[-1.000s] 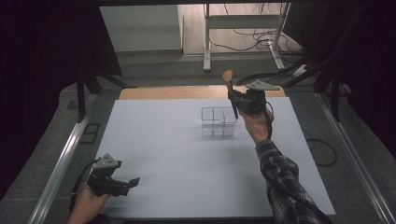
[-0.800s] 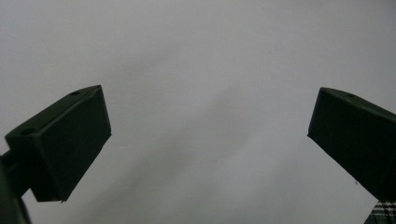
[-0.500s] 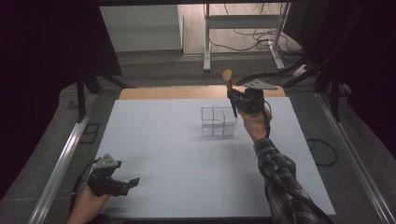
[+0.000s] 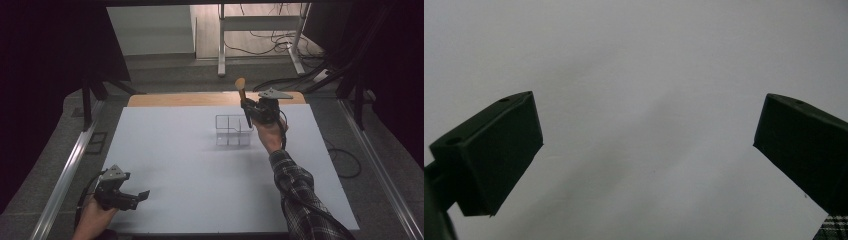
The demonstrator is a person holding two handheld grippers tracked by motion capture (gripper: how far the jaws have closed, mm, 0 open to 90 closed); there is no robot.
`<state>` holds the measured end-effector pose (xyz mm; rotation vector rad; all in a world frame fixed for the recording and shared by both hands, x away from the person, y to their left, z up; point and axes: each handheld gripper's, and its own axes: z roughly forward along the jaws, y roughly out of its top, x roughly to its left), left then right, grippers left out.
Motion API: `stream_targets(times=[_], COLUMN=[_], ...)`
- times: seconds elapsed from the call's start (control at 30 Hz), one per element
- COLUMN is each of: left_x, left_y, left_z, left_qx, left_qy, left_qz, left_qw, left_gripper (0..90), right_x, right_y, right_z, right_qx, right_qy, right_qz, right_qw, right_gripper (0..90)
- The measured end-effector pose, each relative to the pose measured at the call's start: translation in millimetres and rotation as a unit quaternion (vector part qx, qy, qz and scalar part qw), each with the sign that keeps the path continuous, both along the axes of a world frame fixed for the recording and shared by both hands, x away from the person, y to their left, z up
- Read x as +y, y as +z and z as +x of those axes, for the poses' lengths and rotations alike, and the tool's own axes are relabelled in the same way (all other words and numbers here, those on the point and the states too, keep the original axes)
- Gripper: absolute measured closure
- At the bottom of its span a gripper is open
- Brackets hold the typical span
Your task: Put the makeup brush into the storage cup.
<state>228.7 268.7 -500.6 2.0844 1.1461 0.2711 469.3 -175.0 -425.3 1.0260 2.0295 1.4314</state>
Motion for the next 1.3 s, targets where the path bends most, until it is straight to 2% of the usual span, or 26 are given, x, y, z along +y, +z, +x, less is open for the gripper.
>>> stream_targets(times=[1.3], left_x=[-0.5], left_y=[-0.3], left_z=[0.4], left_qx=[0.001], left_qy=[-0.002], left_qz=[0.002], left_qw=[1.0000], left_gripper=[0.0], right_x=[1.6], right_y=[-30.6], right_z=[-4.4], right_qx=[0.022], right_qy=[-0.005], right_qz=[-0.016], right_qw=[0.9996], right_gripper=[73.5])
